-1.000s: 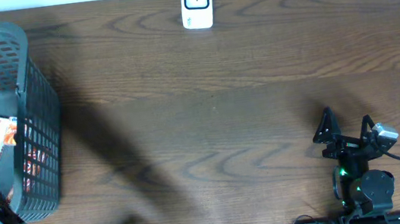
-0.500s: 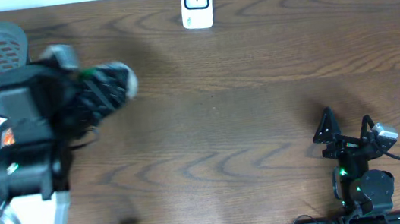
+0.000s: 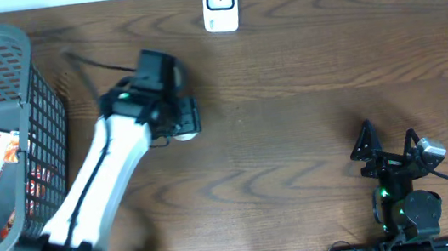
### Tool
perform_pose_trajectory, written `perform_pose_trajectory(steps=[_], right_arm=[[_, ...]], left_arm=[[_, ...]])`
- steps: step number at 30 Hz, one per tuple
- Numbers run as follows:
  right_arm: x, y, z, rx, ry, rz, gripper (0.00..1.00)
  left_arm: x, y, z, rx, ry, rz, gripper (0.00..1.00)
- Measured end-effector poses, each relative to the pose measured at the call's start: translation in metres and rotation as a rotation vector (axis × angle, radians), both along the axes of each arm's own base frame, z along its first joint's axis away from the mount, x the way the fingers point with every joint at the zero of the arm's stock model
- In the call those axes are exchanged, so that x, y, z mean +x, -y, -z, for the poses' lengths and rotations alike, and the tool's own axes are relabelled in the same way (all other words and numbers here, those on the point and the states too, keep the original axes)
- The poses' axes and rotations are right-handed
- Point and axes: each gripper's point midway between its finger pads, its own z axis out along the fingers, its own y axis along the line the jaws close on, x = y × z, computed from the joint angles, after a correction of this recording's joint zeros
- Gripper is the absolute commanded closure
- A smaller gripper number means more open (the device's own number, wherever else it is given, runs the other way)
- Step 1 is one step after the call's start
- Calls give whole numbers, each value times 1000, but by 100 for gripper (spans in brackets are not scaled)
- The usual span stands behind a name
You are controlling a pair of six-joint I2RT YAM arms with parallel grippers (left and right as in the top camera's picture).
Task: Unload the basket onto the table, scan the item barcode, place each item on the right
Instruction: 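Carry the jar to the table center and set it down upright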
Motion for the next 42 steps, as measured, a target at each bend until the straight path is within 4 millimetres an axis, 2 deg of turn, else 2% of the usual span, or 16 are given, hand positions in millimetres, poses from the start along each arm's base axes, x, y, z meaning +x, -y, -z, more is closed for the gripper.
perform_pose_trajectory(steps=[7, 11, 17, 19, 23, 25, 27, 33, 37, 39, 42], right_arm=[[0, 0, 0, 0, 0, 0, 1], [0, 0, 0, 0, 0, 0, 1], [0, 0, 0, 0, 0, 0, 1], [0, 0, 0, 0, 0, 0, 1], [0, 0, 0, 0, 0, 0, 1], [0, 0, 0, 0, 0, 0, 1], [0, 0, 0, 0, 0, 0, 1], [0, 0, 0, 0, 0, 0, 1], [0, 0, 0, 0, 0, 0, 1], [0, 0, 0, 0, 0, 0, 1], [0, 0, 0, 0, 0, 0, 1]], left_arm=[[-6, 20, 73, 127, -126, 314, 33], [-6, 25, 104, 160, -160, 446, 32], [-7, 23, 110, 186, -158, 552, 21], [-7, 19, 111, 210, -161, 559, 13], [-8, 8, 110, 267, -175, 552, 7], [-6, 6, 103, 279, -153, 539, 4], [-1, 6, 87, 279, -103, 516, 1], [8, 10, -14, 188, 174, 356, 1], [1, 7, -57, 92, 266, 187, 0], [-1, 7, -65, 50, 270, 99, 0], [-2, 6, -64, 7, 238, -15, 0]])
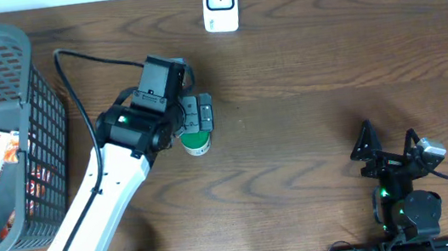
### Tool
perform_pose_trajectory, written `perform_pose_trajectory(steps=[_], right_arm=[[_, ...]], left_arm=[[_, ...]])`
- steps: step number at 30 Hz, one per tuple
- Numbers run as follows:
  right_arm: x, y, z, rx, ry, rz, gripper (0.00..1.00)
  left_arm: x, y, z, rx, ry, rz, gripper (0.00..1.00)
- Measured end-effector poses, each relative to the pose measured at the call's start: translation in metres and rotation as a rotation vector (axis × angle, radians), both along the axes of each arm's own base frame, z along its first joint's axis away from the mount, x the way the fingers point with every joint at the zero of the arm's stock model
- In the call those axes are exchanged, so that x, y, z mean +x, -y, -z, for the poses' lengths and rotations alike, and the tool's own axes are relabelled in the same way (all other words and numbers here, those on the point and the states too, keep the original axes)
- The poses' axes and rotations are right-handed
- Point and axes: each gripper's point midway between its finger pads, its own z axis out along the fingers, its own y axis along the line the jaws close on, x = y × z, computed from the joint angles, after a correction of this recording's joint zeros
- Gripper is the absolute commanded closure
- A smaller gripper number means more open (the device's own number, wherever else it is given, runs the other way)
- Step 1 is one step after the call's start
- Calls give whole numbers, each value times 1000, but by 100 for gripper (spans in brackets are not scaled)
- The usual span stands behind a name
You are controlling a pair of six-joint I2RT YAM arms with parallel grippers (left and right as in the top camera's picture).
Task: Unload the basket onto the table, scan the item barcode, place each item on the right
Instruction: 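Carry the jar to the table center and set it down upright, then reach the left gripper back into the basket toward the orange snack pack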
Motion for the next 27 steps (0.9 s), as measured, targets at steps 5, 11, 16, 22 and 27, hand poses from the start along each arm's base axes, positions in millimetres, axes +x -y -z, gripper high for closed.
perform_pose_trajectory(steps=[5, 11, 16, 22, 27], right_arm=[[0, 0, 0, 0, 0, 0, 1], [0, 0, 0, 0, 0, 0, 1], [0, 0, 0, 0, 0, 0, 1], [0, 0, 0, 0, 0, 0, 1], [0, 0, 0, 0, 0, 0, 1]], left_arm=[[-6, -3, 11, -22, -68, -88, 0], [-10, -4, 13, -29, -92, -120, 0], [-10, -5, 14, -28, -96, -123, 2], [-7, -26, -11, -25, -20, -174, 2], [13, -94, -123, -94, 286, -365, 2]])
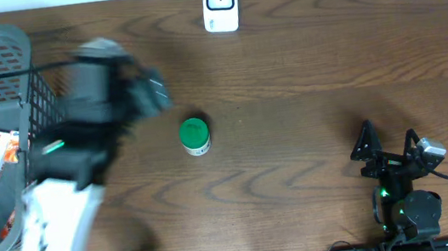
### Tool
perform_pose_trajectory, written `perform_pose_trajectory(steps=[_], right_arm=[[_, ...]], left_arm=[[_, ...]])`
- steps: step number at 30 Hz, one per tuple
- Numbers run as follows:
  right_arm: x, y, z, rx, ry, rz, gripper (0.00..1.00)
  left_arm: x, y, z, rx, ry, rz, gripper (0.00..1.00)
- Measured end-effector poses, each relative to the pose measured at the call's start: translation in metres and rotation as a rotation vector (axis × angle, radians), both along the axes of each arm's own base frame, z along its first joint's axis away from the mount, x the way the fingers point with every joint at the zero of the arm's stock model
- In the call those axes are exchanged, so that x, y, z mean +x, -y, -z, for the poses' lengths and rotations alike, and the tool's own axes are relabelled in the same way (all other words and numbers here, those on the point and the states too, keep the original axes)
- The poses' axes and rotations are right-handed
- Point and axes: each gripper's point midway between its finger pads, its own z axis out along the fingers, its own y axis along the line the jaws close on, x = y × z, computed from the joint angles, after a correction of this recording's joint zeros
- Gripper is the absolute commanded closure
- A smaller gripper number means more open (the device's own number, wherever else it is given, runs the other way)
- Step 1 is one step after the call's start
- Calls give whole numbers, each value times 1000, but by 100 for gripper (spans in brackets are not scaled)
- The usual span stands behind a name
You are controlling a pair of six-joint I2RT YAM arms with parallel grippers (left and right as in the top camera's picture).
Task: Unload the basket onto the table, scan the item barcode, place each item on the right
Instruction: 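Reach the left gripper back into the basket toward the orange snack pack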
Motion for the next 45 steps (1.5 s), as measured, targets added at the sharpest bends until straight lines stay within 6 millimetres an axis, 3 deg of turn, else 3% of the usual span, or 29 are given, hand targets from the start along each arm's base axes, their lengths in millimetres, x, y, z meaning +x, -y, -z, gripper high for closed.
perform_pose_trajectory(steps=[1, 4, 7, 9, 11, 14, 20, 27, 32, 39, 45], right_arm=[[0, 0, 0, 0, 0, 0, 1], [0, 0, 0, 0, 0, 0, 1], [0, 0, 0, 0, 0, 0, 1], [0, 0, 0, 0, 0, 0, 1], [0, 0, 0, 0, 0, -1, 1], [0, 0, 0, 0, 0, 0, 1], [0, 0, 0, 0, 0, 0, 1], [0, 0, 0, 0, 0, 0, 1], [0, 0, 0, 0, 0, 0, 1], [0, 0, 0, 0, 0, 0, 1], [0, 0, 0, 0, 0, 0, 1]], left_arm=[[-1, -25, -32, -6, 83, -74, 2], [-20, -86, -87, -2, 215, -264, 2], [-44, -143, -103, -5, 240, -476, 2], [-59, -179, -94, -22, 203, -626, 2], [-65, -205, -76, -44, 138, -729, 2], [-57, -239, -42, -75, 31, -824, 2], [-26, -277, 42, -144, -207, -896, 2], [-1, -291, 144, -203, -472, -911, 2], [6, -297, 201, -220, -598, -916, 2], [13, -302, 255, -227, -682, -915, 2], [16, -303, 278, -231, -709, -914, 2]])
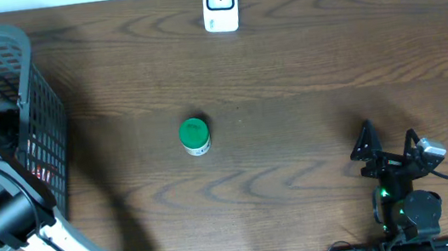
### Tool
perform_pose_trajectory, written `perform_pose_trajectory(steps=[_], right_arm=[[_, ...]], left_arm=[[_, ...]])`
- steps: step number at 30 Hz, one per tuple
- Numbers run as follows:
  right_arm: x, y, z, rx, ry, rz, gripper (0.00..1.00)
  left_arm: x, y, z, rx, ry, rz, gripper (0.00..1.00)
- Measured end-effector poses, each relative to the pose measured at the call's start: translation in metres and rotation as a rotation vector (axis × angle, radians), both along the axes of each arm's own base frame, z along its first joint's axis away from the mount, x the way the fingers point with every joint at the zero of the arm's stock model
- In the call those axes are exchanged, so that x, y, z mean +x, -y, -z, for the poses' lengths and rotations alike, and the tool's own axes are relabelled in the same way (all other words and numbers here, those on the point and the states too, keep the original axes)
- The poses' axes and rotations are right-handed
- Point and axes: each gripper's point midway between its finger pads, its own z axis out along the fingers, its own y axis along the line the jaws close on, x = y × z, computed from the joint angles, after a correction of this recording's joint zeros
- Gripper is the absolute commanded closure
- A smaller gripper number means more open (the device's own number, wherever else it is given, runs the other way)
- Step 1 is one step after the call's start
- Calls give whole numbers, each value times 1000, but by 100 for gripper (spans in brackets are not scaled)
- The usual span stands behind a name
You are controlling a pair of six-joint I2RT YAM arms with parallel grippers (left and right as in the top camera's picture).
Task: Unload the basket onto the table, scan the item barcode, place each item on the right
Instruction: 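Reach the left gripper back into the basket toward the orange snack pack, then grasp the orange snack pack with the left gripper and lift it out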
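Observation:
A small jar with a green lid (194, 135) stands upright on the wooden table, left of the middle, with nothing touching it. The white barcode scanner (220, 3) sits at the far edge, behind and slightly right of the jar. My left arm reaches over the grey basket (37, 105) at the far left. Its gripper is down among the dark parts inside the basket, and its jaws cannot be made out. My right gripper (390, 143) rests at the near right, open and holding nothing.
The grey mesh basket takes up the left edge, and red packaging shows through its wall. A black cable runs from the right arm's base off the right edge. The arm bases line the near edge.
My left arm has moved from just right of the basket, where it was blurred, to over and into the basket. The green-lidded jar and the right arm have not moved.
My left gripper was first down over the jar near the table's middle. It then stood open just behind the jar, which stood free. After that the arm was partway to the basket, and now it reaches into it.

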Motion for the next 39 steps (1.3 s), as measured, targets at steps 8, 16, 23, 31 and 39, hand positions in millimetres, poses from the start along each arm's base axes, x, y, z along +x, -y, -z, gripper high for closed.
perform_pose_trajectory(steps=[8, 16, 23, 31, 39], right_arm=[[0, 0, 0, 0, 0, 0, 1], [0, 0, 0, 0, 0, 0, 1], [0, 0, 0, 0, 0, 0, 1], [0, 0, 0, 0, 0, 0, 1], [0, 0, 0, 0, 0, 0, 1]], left_arm=[[7, -3, 6, 9, 30, -15, 21], [4, -1, 6, 2, 18, -25, 35], [-26, 5, -14, -31, -38, -51, 34], [-39, 17, -208, 189, 400, -39, 35], [-90, 145, -390, 255, 1000, 212, 34]])
